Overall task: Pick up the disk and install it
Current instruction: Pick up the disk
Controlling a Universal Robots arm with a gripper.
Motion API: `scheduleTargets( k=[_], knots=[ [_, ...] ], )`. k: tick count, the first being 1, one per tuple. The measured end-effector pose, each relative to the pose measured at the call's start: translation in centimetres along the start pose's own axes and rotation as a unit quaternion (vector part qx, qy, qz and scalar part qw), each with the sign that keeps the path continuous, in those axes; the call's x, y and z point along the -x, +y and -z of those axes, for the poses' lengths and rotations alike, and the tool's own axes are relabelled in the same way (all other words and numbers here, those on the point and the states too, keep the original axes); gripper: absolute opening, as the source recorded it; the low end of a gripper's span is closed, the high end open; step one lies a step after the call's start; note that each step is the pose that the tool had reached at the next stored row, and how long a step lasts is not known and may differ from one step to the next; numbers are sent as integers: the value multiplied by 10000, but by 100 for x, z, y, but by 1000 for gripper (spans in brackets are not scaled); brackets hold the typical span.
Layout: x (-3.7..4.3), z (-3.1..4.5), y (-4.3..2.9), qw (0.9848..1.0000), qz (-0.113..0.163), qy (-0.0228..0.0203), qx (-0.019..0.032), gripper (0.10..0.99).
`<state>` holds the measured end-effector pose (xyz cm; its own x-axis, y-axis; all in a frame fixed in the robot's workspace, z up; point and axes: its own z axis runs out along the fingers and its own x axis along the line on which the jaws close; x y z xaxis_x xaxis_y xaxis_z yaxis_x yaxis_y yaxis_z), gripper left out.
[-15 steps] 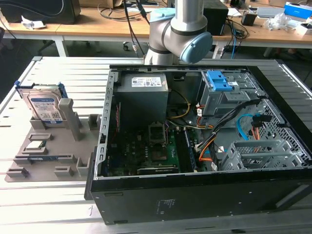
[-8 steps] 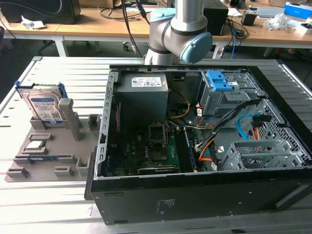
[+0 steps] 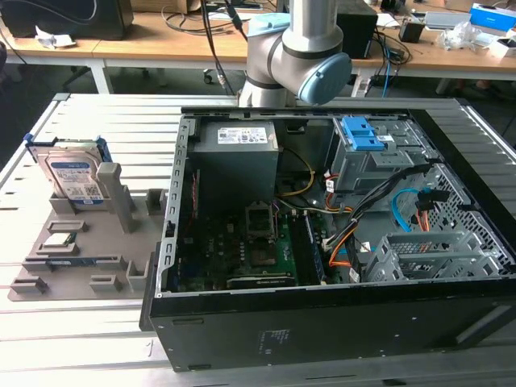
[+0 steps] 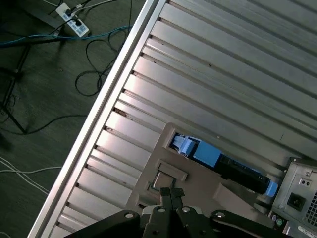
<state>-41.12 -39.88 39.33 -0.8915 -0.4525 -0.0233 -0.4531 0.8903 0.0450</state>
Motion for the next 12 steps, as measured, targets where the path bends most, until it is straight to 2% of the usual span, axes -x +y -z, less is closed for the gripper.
scheduleTargets(
  k=[6, 12],
  knots=[
    [0, 0, 0, 9994, 350, 16, 8, 106],
    [0, 0, 0, 9974, 725, 33, 17, 106]
  ],
)
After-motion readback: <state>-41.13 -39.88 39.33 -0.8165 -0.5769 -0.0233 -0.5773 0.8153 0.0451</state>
